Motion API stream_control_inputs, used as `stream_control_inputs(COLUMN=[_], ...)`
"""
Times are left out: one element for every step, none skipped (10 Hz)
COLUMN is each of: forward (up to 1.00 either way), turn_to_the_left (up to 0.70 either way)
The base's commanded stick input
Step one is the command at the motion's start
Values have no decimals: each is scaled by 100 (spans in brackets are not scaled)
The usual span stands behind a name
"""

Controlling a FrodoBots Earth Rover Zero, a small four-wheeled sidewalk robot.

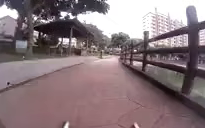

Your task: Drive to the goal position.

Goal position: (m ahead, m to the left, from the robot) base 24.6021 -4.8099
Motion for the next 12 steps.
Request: stream_control_inputs(forward=[70,70,70,70,70,70,70,70,70,70,70,70], turn_to_the_left=[-29,-29,-29,-28,-23,-7,0,0,0,0,0,0])
